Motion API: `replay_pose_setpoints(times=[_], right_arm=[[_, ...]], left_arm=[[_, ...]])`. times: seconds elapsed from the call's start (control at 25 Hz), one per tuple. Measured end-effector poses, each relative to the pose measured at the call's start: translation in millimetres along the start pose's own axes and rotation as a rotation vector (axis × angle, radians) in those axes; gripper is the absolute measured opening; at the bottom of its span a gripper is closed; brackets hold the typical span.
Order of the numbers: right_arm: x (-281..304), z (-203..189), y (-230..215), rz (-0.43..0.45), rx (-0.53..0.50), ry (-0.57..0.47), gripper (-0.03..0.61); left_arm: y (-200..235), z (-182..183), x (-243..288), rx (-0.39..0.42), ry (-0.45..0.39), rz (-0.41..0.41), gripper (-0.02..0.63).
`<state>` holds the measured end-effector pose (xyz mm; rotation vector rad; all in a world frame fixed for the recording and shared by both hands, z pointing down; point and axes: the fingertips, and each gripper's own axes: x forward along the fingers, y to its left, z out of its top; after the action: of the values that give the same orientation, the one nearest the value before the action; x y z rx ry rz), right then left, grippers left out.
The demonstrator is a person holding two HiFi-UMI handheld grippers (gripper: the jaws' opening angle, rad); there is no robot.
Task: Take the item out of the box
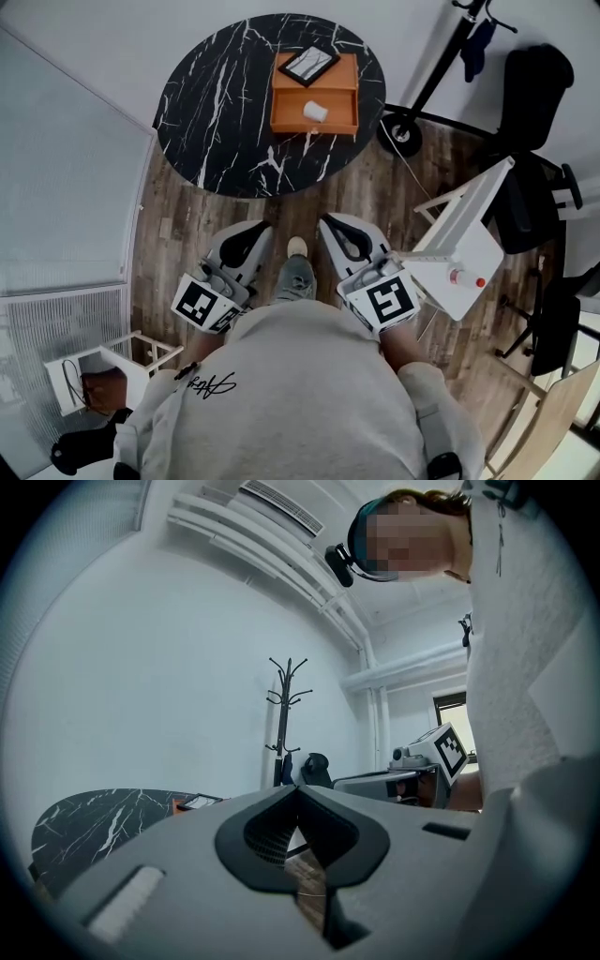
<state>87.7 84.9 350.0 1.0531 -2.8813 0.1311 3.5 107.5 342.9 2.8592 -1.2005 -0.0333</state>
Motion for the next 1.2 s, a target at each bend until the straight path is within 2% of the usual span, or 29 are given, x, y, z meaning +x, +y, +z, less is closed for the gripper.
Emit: replay_pose_setpoints(times=[0.24, 1.2], right_arm=[[20, 4, -17, -0.011, 0.008, 0.003, 0.011], [118, 31, -77, -0.086, 0.007, 0.002, 0.011]], left_arm=[[27, 2, 14, -0.009, 0.006, 0.0, 0.003], [137, 23, 73, 0.008, 0.001, -0.086, 0.003]])
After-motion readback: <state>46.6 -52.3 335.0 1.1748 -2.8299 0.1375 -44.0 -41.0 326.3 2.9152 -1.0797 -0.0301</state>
